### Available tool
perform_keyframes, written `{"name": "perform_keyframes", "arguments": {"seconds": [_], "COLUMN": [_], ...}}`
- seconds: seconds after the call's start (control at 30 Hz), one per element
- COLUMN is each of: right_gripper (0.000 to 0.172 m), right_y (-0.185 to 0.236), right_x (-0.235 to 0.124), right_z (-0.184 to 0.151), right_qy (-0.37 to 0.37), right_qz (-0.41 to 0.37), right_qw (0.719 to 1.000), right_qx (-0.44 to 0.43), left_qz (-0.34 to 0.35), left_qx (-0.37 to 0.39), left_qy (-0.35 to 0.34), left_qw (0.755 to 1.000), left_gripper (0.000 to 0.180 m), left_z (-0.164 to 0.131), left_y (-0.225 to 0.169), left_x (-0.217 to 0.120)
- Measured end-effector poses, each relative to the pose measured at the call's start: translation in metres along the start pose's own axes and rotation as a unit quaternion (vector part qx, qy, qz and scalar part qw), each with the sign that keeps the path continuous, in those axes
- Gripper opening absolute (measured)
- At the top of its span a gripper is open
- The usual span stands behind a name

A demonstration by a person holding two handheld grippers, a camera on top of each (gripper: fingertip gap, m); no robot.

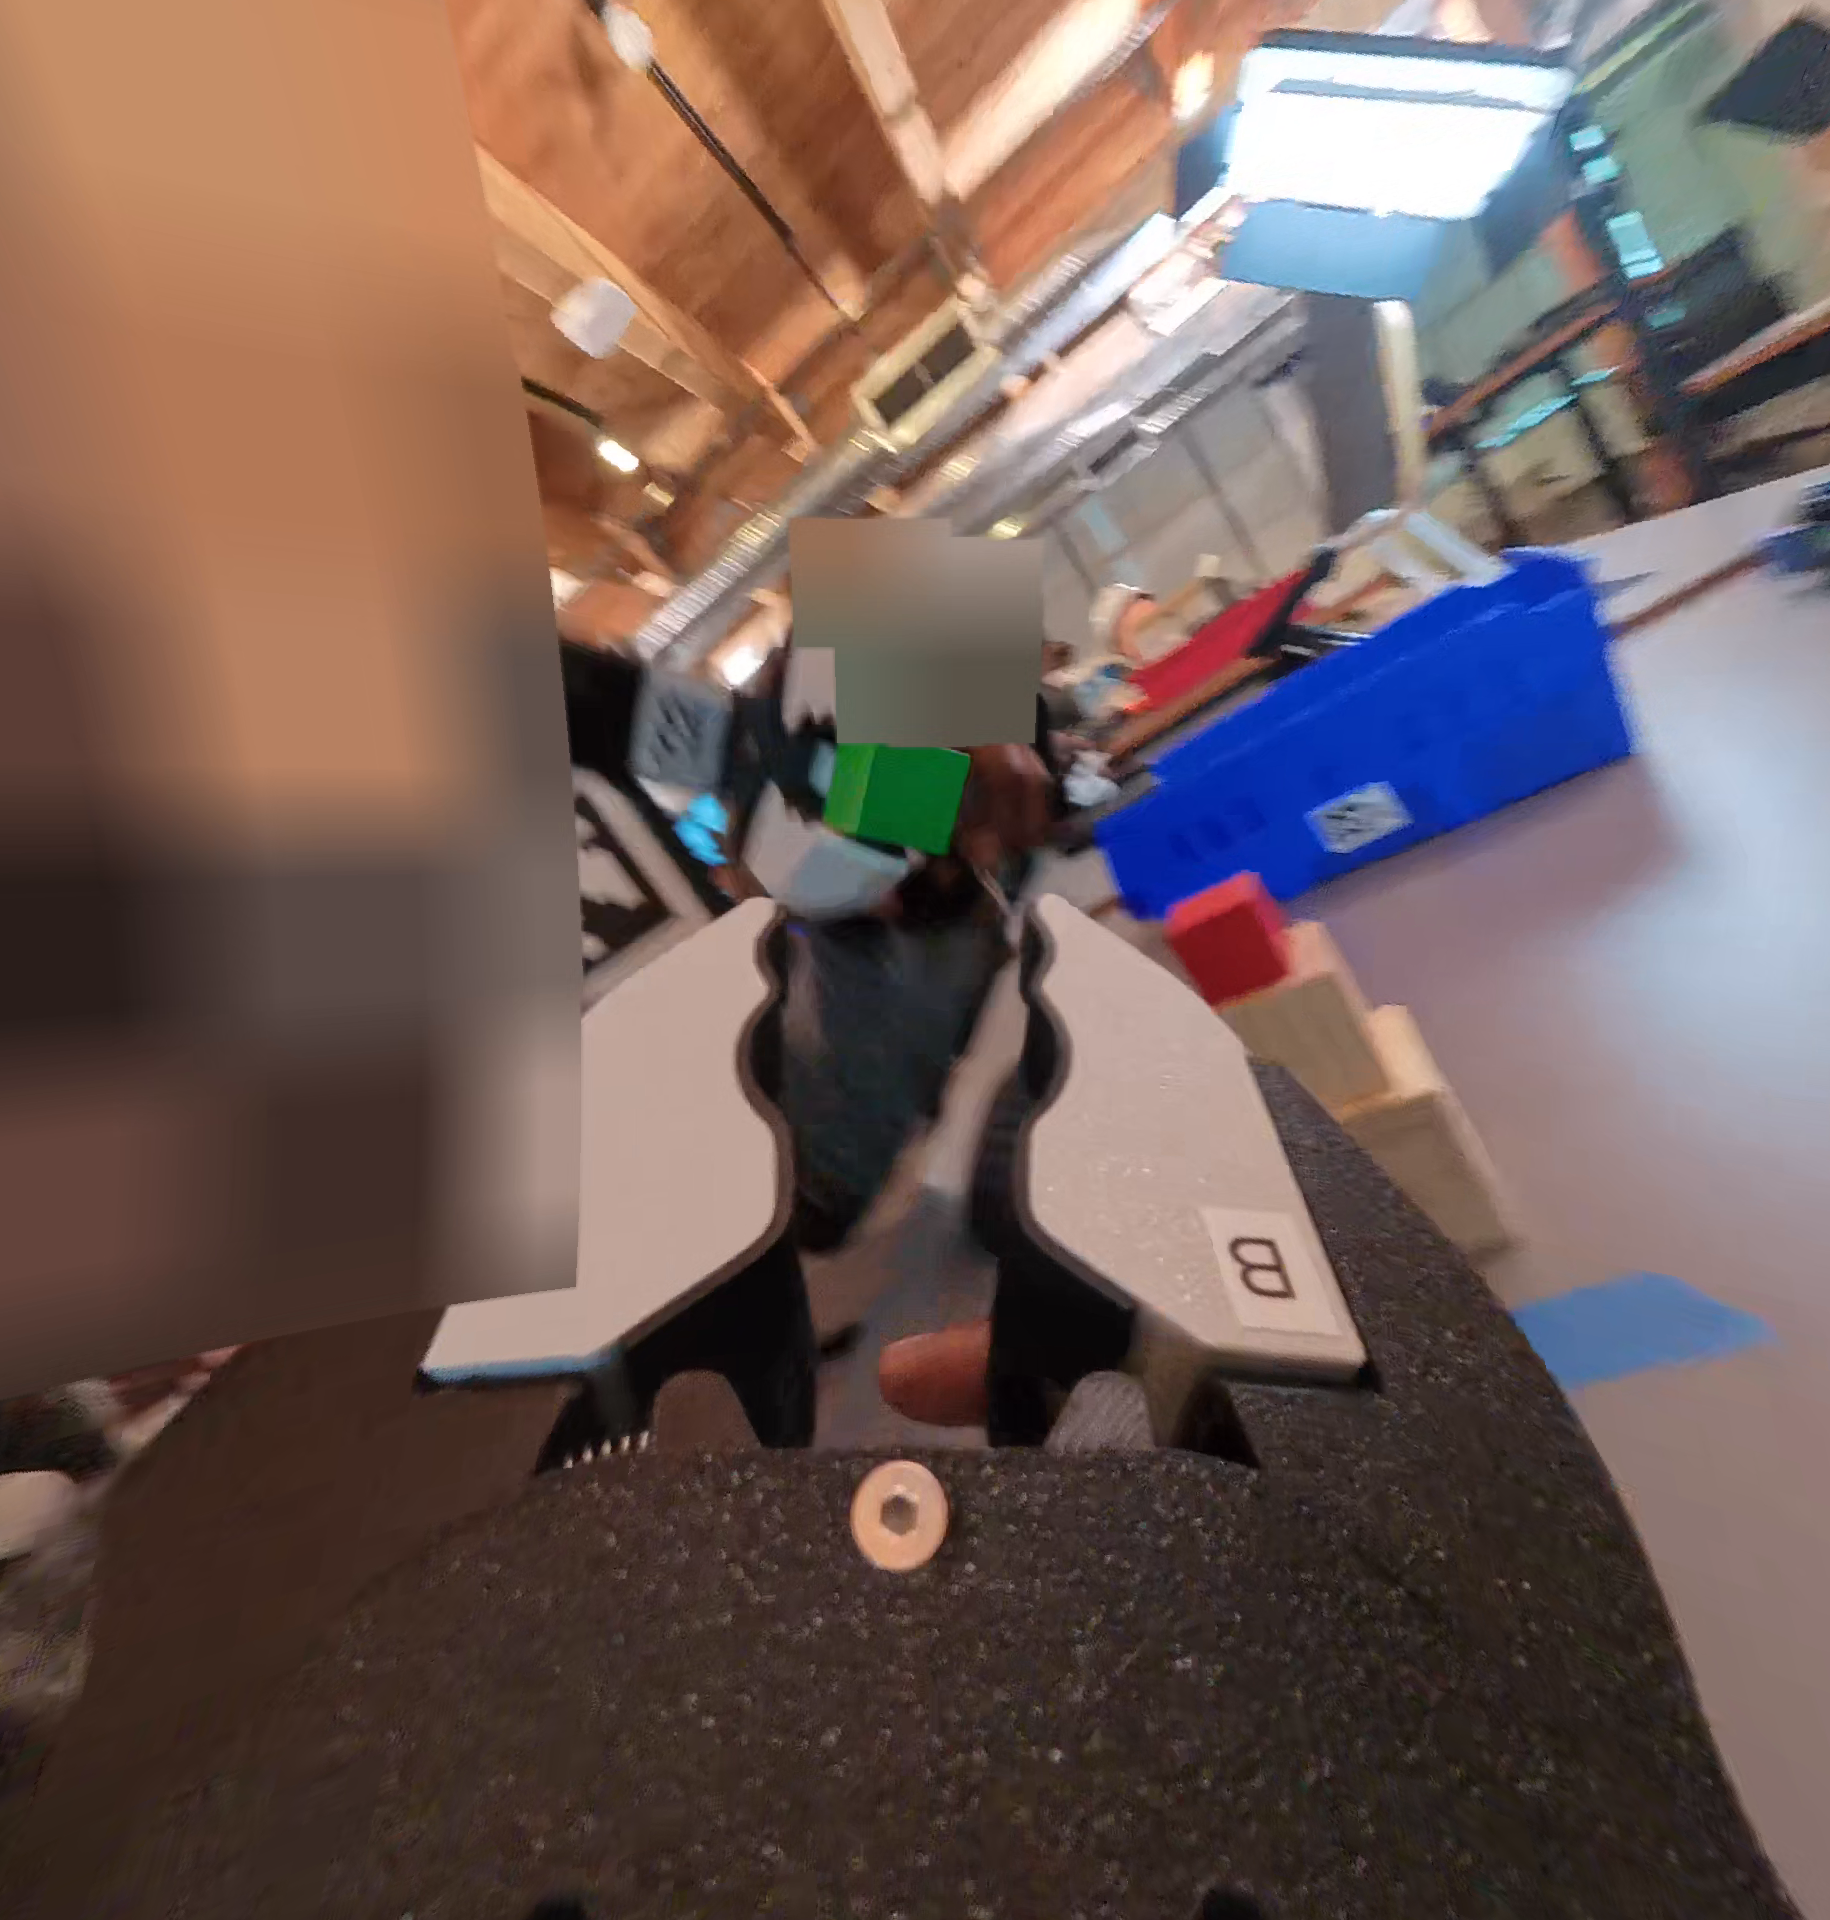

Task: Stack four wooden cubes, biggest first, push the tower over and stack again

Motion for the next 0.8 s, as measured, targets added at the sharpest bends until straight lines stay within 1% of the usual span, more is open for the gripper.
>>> {"name": "perform_keyframes", "arguments": {"seconds": [0.03,0.07,0.1,0.13,0.2,0.27,0.3,0.37,0.43,0.53,0.67,0.8], "right_gripper": [0.051,0.052,0.055,0.058,0.065,0.073,0.074,0.075,0.076,0.075,0.074,0.073], "right_y": [-0.005,-0.008,-0.011,-0.014,-0.024,-0.03,-0.031,-0.032,-0.032,-0.032,-0.032,-0.031], "right_x": [-0.001,-0.002,-0.002,-0.002,-0.004,-0.006,-0.006,-0.006,-0.006,-0.007,-0.007,-0.007], "right_z": [-0.003,-0.006,-0.011,-0.017,-0.029,-0.04,-0.045,-0.049,-0.049,-0.043,-0.043,-0.044], "right_qy": [0.02,0.042,0.066,0.094,0.153,0.2,0.213,0.223,0.222,0.21,0.211,0.214], "right_qz": [-0.025,-0.043,-0.056,-0.069,-0.102,-0.114,-0.113,-0.113,-0.115,-0.118,-0.121,-0.12], "right_qw": [0.999,0.995,0.989,0.982,0.958,0.933,0.925,0.921,0.923,0.925,0.923,0.922], "right_qx": [-0.041,-0.08,-0.116,-0.15,-0.22,-0.278,-0.293,-0.299,-0.294,-0.295,-0.299,-0.3], "left_qz": [-0.049,-0.089,-0.144,-0.196,-0.269,-0.315,-0.332,-0.357,-0.357,-0.358,-0.36,-0.362], "left_qx": [-0.025,-0.036,-0.045,-0.059,-0.079,-0.076,-0.07,-0.068,-0.07,-0.075,-0.081,-0.085], "left_qy": [0.039,0.071,0.112,0.16,0.26,0.342,0.367,0.392,0.41,0.41,0.43,0.439], "left_qw": [0.998,0.993,0.982,0.966,0.924,0.882,0.866,0.845,0.837,0.835,0.824,0.818], "left_gripper": [0.022,0.021,0.021,0.022,0.022,0.022,0.022,0.022,0.022,0.022,0.022,0.022], "left_z": [-0.005,-0.01,-0.016,-0.023,-0.037,-0.051,-0.056,-0.062,-0.066,-0.07,-0.077,-0.082], "left_y": [0.005,0.012,0.015,0.017,0.02,0.02,0.018,0.012,0.011,0.01,0.008,0.005], "left_x": [-0.011,-0.021,-0.031,-0.042,-0.057,-0.063,-0.064,-0.06,-0.055,-0.048,-0.046,-0.044]}}
Point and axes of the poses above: each gripper's, where its closed fingertips meet, x out along the fingers, z out of its top, y = z × x across the jaws, the point moved 2 cm from there along -x, back along the fingers, and after that the axes turned 12 degrees about -y, right-handed, at the moved point
